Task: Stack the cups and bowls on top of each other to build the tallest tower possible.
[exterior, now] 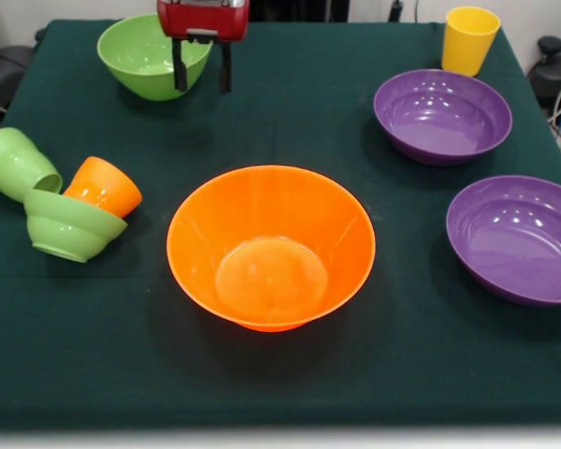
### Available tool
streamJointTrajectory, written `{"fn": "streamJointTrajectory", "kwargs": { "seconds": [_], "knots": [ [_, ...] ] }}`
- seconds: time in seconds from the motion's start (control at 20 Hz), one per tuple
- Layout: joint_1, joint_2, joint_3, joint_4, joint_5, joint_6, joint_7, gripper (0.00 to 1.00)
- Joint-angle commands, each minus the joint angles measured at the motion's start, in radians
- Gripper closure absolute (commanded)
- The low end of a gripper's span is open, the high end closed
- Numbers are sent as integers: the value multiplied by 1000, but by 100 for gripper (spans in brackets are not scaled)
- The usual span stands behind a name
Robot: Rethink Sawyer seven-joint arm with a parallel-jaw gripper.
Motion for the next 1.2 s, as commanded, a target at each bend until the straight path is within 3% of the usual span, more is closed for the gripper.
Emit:
{"fn": "streamJointTrajectory", "kwargs": {
  "seconds": [0.05,0.3,0.55,0.85,1.2],
  "knots": [
    [2,18,20,44,-94,-50,-43,0],
    [-39,26,52,56,-100,-46,-61,0],
    [-122,-62,132,139,-49,41,-133,0],
    [-137,-116,173,171,-10,100,-139,0],
    [-136,-172,186,221,-31,75,-122,0]
  ]
}}
